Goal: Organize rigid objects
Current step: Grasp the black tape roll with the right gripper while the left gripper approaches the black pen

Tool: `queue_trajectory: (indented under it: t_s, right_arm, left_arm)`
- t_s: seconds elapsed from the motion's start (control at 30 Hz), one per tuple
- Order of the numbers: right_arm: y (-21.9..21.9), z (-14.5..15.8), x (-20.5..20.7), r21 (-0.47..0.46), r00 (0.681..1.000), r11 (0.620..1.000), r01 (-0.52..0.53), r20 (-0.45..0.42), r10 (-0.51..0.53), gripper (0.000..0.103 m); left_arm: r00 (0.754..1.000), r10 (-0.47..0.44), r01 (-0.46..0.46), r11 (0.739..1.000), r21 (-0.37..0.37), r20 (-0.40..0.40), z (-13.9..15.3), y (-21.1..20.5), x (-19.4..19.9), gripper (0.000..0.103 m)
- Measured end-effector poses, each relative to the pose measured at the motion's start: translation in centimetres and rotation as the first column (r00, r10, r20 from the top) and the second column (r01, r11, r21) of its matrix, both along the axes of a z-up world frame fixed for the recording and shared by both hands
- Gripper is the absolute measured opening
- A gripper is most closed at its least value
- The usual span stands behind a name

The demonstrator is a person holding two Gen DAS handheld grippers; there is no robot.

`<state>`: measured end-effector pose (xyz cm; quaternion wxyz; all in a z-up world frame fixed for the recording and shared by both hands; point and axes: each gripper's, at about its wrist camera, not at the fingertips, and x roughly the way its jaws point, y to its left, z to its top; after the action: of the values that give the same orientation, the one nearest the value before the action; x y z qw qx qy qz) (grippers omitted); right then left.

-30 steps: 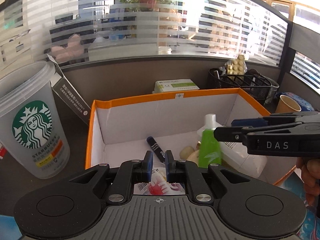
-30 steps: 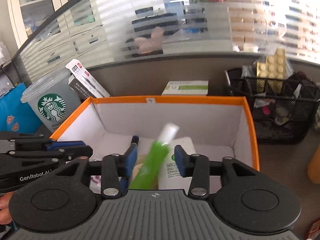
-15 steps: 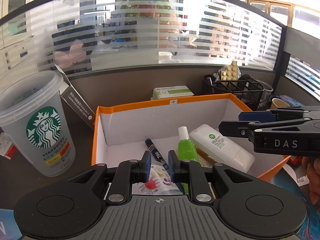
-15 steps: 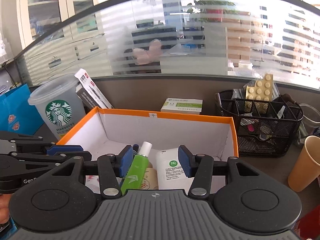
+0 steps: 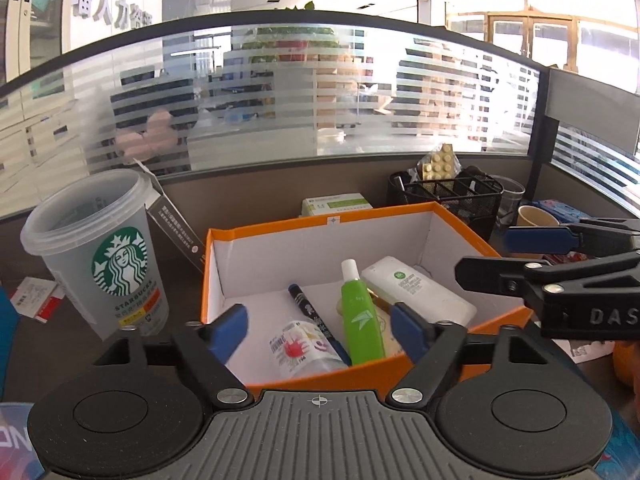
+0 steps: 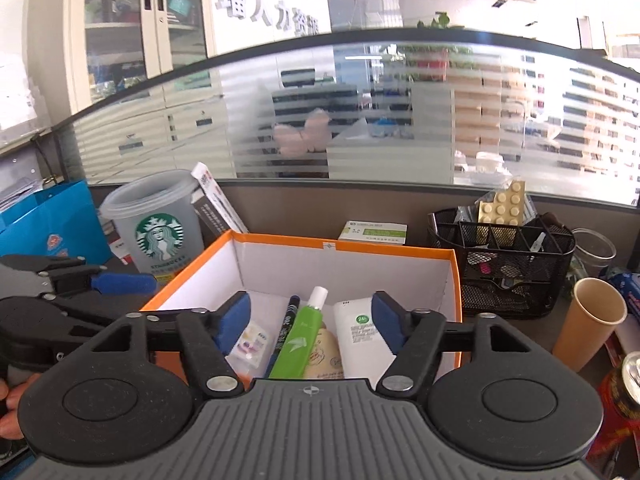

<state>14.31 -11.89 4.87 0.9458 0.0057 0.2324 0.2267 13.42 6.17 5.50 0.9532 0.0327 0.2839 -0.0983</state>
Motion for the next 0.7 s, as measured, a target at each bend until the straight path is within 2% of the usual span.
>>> queue_trajectory:
  t_s: [0.03,0.13,0.5,0.7]
  right_arm:
    - [-0.1,-0.1,-0.8,0.001,1.000,1.000,0.000,0.007,0.000,0.068]
    - [-0.4,-0.3,-3.0,0.008,1.000,1.000,-0.001,0.027,0.001,0.078]
    - [-0.5,-3.6,-8.0,-0.046,1.000,0.999,0.018,0.015,-0.017,0.082]
    - [0.5,-7.1,-9.9,-0.156,1.000,0.988,-0.002,-0.021,-0.001,0.077]
  left_arm:
    - [1.000,-0.001,0.001,1.000,-0.004,-0.003,-0.2,0.0,-0.3,0.090]
    - [1.000,-0.005,0.005,1.000,-0.015,-0.021,-1.0,0.1,-1.3,0.091]
    - [0.995,-0.012,0.009,1.000,-0.025,-0.099,-4.8,0.4,-3.7,0.094]
    - [0.990,-0.008,0.007,1.000,-0.012,-0.142,-6.9,0.5,-4.4,0.094]
